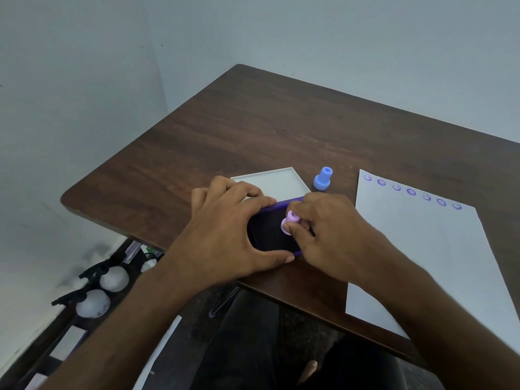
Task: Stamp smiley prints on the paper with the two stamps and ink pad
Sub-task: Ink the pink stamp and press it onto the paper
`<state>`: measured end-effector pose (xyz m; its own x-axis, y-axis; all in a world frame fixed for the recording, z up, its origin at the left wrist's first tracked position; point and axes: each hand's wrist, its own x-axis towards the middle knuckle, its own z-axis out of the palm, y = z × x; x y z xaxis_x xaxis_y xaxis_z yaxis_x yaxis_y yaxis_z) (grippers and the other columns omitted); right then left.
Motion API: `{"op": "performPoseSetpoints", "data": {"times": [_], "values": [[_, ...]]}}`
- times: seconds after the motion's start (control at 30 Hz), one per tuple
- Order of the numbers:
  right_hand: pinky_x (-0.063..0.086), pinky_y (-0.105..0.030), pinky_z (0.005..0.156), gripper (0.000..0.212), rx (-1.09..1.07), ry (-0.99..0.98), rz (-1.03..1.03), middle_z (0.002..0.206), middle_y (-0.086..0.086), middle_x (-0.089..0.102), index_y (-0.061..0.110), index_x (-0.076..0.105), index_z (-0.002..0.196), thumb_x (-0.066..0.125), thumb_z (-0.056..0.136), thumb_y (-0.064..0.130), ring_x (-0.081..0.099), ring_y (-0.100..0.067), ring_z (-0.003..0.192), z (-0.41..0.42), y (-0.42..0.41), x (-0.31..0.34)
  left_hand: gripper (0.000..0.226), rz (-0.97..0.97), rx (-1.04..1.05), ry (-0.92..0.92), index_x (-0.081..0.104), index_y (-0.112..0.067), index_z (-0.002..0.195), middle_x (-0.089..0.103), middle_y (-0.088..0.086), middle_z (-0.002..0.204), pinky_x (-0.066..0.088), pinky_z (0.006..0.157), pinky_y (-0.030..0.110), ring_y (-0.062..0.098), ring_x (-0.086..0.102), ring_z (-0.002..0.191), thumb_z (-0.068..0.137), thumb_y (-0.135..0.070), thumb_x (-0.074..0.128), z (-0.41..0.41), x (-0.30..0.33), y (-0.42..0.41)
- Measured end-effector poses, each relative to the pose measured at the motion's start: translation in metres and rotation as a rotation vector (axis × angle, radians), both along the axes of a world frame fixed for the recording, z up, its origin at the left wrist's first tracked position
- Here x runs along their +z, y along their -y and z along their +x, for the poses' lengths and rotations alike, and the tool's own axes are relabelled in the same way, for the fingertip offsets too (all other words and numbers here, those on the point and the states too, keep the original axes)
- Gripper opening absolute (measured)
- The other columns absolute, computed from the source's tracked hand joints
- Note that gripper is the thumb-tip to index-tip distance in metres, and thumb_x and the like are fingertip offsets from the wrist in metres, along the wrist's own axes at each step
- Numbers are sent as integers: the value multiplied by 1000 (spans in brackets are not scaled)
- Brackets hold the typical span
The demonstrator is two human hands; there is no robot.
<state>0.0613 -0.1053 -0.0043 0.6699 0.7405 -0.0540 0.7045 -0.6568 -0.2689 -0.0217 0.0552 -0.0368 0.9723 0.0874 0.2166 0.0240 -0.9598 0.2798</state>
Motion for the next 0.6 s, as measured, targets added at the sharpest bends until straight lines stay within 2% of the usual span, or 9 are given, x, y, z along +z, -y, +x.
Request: {"op": "performPoseSetpoints", "data": {"times": [0.2, 0.33, 0.43, 0.53, 0.6], "values": [[37, -20, 76, 34, -26, -65, -25, 112, -5, 63, 13, 58, 122, 53, 94, 31, 55, -13, 92, 2, 1, -1, 91, 25, -3, -4, 59, -36, 124, 56, -13, 122, 23, 86, 33, 15, 41, 114, 53, -91, 42, 1, 4, 0], [36, -19, 74, 31, -60, -115, 3, 110, -4, 63, 14, 59, 120, 53, 94, 30, 53, -10, 88, 0, 0, 0, 92, 37, -2, -5, 59, -36, 124, 56, -13, 122, 22, 84, 32, 15, 41, 112, 52, -91, 40, 1, 6, 2], [35, -14, 61, 24, -74, -122, 92, 90, -2, 64, 14, 67, 101, 52, 94, 30, 57, -12, 78, 1, 3, 4, 90, 44, -10, 3, 59, -37, 122, 56, -14, 119, 24, 81, 32, 12, 40, 108, 52, -92, 42, 3, 7, 2], [35, -14, 53, 25, -58, -148, 182, 71, -3, 66, 10, 70, 80, 56, 91, 27, 57, -12, 62, 6, 8, 8, 96, 41, -20, -32, 56, -40, 125, 51, -16, 122, 23, 83, 31, 8, 36, 110, 49, -96, 40, 5, 8, 2], [36, -13, 49, 25, -61, -183, 265, 61, -3, 64, 11, 71, 75, 59, 90, 26, 53, -10, 53, 7, 11, 11, 101, 9, -37, -29, 52, -40, 130, 46, -16, 126, 22, 86, 29, 1, 32, 110, 48, -98, 38, 5, 9, 2]]}}
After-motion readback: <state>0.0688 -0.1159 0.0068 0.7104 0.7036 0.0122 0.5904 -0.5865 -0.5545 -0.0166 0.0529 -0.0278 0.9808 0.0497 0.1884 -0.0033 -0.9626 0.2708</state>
